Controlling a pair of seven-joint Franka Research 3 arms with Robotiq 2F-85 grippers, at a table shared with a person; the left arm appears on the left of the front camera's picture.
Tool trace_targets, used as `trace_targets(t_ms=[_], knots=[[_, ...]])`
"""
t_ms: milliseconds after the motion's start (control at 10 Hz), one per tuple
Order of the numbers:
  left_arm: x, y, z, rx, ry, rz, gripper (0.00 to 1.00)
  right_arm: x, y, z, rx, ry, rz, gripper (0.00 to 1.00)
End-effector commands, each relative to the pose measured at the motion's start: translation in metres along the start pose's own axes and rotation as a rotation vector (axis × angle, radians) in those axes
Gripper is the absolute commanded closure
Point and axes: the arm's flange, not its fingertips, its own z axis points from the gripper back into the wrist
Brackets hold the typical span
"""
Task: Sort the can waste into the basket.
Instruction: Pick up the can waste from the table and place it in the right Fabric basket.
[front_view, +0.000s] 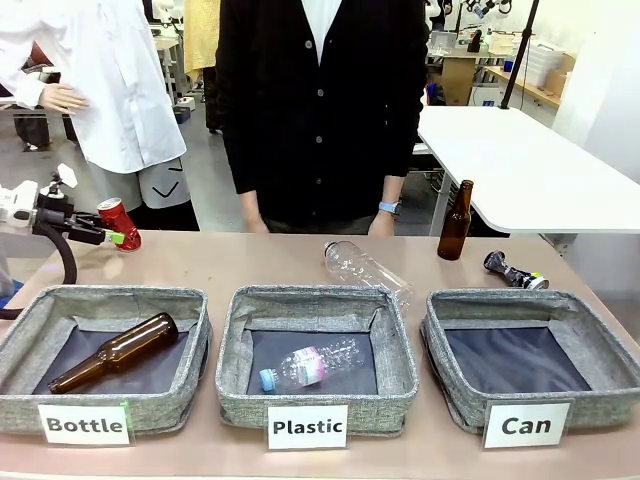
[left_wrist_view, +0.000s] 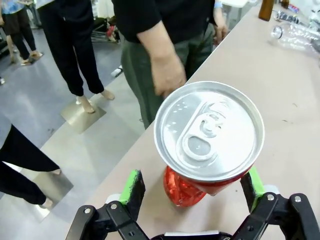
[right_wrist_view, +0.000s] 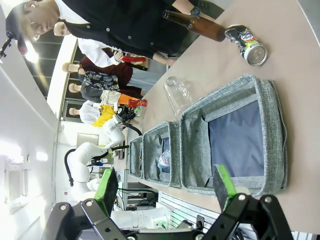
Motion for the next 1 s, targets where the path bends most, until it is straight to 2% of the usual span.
trace_targets(t_ms=[0, 100, 300, 600, 900], knots=[[0.002, 0.005, -0.003, -0.027, -0.075, -0.027, 0.00, 0.003, 0.001, 0.000, 0.023, -0.014, 0.026, 0.00], [0.002, 0.006, -0.003, -0.036, -0.132, -0.041, 0.00, 0.003, 0.001, 0.000, 0.023, -0.014, 0.026, 0.00], [0.003, 0.005, -0.004, -0.044, -0.184, -0.044, 0.00, 0.003, 0.001, 0.000, 0.023, -0.014, 0.026, 0.00], [0.002, 0.009, -0.012, -0.119, -0.216, -0.023, 0.00, 0.003, 0.001, 0.000, 0.023, -0.014, 0.026, 0.00], [0.001, 0.013, -0.016, -0.132, -0.244, -0.010, 0.00, 0.003, 0.001, 0.000, 0.023, -0.014, 0.026, 0.00]])
